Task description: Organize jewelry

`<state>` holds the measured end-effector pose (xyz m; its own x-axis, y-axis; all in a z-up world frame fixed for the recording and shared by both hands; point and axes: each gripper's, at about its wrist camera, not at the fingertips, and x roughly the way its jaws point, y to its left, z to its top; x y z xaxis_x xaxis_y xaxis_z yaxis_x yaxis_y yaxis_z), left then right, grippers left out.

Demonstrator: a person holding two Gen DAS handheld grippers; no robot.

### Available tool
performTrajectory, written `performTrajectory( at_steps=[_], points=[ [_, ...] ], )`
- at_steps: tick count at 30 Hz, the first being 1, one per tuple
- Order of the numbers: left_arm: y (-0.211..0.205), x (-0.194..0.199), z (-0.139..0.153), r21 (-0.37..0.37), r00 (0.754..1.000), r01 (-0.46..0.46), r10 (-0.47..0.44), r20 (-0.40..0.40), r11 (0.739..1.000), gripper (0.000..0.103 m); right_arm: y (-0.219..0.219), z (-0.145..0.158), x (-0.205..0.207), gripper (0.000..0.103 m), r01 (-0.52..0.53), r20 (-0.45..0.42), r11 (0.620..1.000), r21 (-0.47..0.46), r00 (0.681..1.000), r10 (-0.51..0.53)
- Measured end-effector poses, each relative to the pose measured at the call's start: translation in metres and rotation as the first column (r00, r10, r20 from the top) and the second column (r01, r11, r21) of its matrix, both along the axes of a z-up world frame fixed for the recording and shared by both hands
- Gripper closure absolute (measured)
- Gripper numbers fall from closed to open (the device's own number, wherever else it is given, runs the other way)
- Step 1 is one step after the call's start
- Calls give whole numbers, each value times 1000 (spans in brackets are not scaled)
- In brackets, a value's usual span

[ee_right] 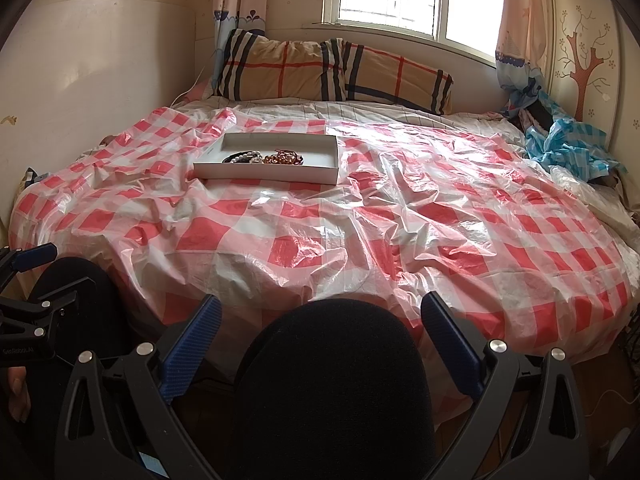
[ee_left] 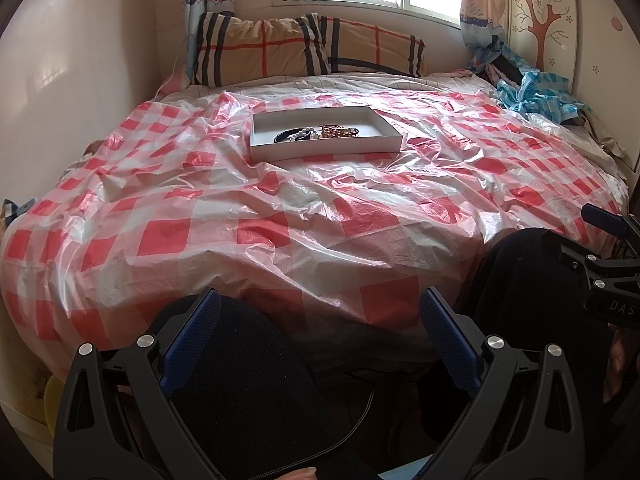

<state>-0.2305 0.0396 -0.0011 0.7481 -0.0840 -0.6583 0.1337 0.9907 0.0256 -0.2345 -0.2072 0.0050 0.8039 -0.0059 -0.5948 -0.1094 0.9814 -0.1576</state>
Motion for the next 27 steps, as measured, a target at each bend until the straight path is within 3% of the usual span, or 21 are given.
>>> performTrajectory(
  at_steps=[18,27],
  points=[
    [2,1,0,-4,1000,1,-1,-3,1000,8,0,1,1,7,-1,-1,1000,-1,1000,1],
    [2,0,0,-55,999,-15,13,-40,998,8,-1,2,0,8,-1,0,1000,4,1000,1]
  ],
)
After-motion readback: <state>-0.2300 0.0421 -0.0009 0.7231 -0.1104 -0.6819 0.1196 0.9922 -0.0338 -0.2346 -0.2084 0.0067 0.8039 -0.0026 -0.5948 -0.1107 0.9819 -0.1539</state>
